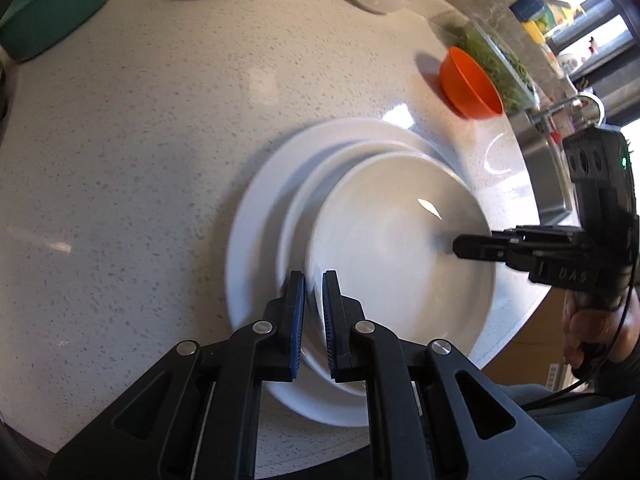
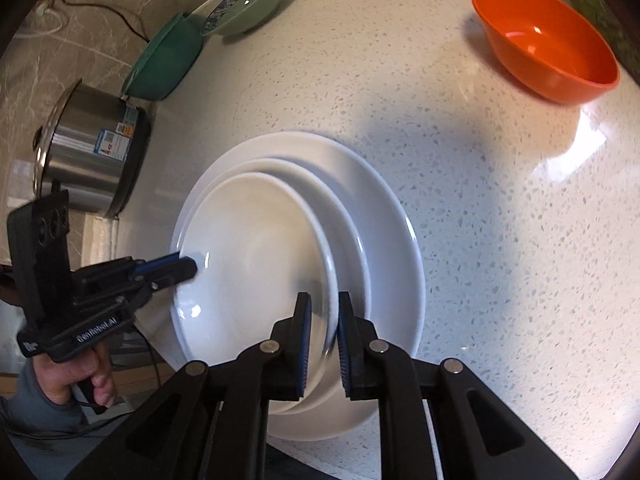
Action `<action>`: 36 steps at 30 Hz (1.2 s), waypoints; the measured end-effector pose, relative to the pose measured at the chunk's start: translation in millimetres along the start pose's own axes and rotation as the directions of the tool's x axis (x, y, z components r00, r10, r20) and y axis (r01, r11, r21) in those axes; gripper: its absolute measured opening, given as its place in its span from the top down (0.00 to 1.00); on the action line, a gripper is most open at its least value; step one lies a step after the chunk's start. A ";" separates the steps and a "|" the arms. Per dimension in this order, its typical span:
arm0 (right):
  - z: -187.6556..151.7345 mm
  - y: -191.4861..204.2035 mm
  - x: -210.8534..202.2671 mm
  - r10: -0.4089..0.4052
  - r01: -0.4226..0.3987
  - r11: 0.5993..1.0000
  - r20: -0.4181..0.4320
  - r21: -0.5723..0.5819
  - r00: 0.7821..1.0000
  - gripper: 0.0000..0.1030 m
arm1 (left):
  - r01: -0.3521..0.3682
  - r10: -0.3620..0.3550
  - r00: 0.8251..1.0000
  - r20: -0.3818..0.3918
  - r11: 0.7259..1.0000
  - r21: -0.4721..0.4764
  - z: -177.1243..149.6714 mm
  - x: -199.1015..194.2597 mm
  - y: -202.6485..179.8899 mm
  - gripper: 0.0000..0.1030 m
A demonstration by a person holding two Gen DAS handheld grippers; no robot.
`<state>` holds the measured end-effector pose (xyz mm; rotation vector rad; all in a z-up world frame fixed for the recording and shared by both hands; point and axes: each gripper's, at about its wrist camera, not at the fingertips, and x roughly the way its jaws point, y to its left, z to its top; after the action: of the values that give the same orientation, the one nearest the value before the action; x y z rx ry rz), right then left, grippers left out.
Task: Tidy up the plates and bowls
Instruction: 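Carry the white deep plate with both grippers and lower it onto the stacked plates, then open both grippers and release the deep plate on the stack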
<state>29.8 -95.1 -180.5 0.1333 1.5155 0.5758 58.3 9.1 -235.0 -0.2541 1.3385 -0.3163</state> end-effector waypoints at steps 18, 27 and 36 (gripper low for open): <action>-9.2 15.2 -7.7 -0.022 0.024 0.996 0.022 -0.089 1.000 0.45 | 0.038 -0.018 0.989 0.144 0.990 -0.135 3.7 -56.5 29.4 0.38; -7.4 16.6 -15.1 -0.007 0.004 0.977 -0.014 -0.212 1.000 0.43 | 0.004 0.038 0.986 0.162 0.968 -0.251 6.4 -50.9 20.8 0.38; -2.1 6.9 -35.0 0.046 -0.053 0.948 -0.030 -0.312 0.998 0.38 | 0.017 0.071 0.969 0.238 0.938 -0.346 4.4 -68.6 12.5 0.38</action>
<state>27.5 -104.9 -146.2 -0.0814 1.4263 0.8532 50.0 45.9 -176.2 -0.5525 1.1418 -0.0193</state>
